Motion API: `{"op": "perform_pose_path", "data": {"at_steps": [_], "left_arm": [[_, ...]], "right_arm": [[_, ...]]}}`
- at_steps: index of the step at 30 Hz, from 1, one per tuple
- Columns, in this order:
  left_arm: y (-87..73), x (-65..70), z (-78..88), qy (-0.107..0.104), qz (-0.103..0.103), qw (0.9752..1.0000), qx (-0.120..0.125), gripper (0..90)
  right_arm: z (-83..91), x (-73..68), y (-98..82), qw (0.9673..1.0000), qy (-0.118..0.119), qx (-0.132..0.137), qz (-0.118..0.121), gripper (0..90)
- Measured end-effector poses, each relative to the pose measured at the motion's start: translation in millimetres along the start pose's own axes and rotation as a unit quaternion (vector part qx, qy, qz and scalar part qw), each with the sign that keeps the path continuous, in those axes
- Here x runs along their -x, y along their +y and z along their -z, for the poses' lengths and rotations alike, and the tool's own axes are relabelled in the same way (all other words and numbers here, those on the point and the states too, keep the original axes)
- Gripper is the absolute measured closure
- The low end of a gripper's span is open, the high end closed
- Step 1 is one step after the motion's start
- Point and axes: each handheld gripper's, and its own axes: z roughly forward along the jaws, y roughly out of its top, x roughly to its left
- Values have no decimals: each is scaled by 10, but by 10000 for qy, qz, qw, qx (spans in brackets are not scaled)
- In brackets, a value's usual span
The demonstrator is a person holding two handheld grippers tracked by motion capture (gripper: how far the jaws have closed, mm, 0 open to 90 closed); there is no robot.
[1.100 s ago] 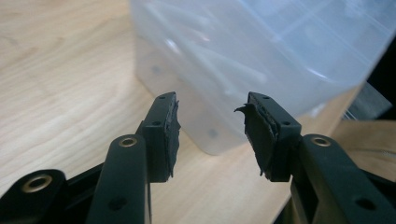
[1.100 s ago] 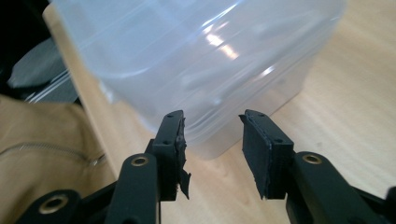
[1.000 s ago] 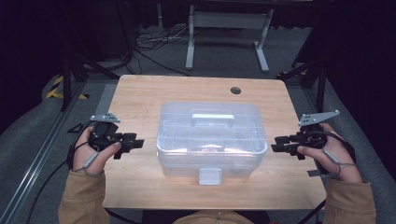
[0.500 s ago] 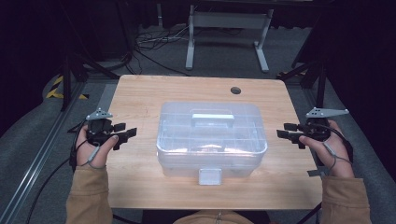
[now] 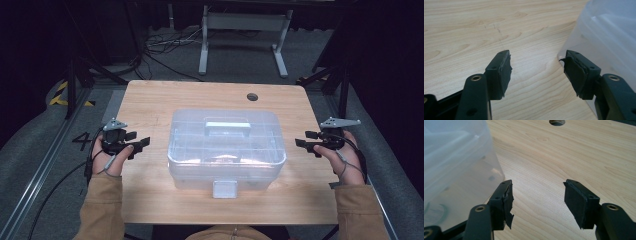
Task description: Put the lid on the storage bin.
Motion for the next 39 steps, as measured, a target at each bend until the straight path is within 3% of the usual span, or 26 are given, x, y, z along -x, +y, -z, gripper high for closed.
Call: {"op": "perform_pose_path", "data": {"at_steps": [10, 19, 28, 33, 37, 39], "left_arm": [[-103, -29, -249, 48, -63, 9994, -335, 371], [-167, -24, -392, 82, -164, 9979, -627, 355], [-230, -33, -499, 135, -277, 9962, -811, 353], [-261, -15, -560, 154, -461, 9944, -941, 350], [-275, 17, -592, 95, -635, 9923, -1056, 346], [-285, 38, -613, -48, -694, 9912, -1127, 343]], "right_arm": [[-312, 95, -181, 9993, -262, -175, -179, 393], [-473, 172, -327, 9982, -385, -319, -324, 396], [-588, 165, -392, 9981, -447, -373, -216, 407], [-634, 135, -410, 9982, -495, -307, -122, 407], [-666, 122, -433, 9984, -502, -249, -46, 410], [-691, 124, -457, 9985, -490, -225, -23, 411]]}}
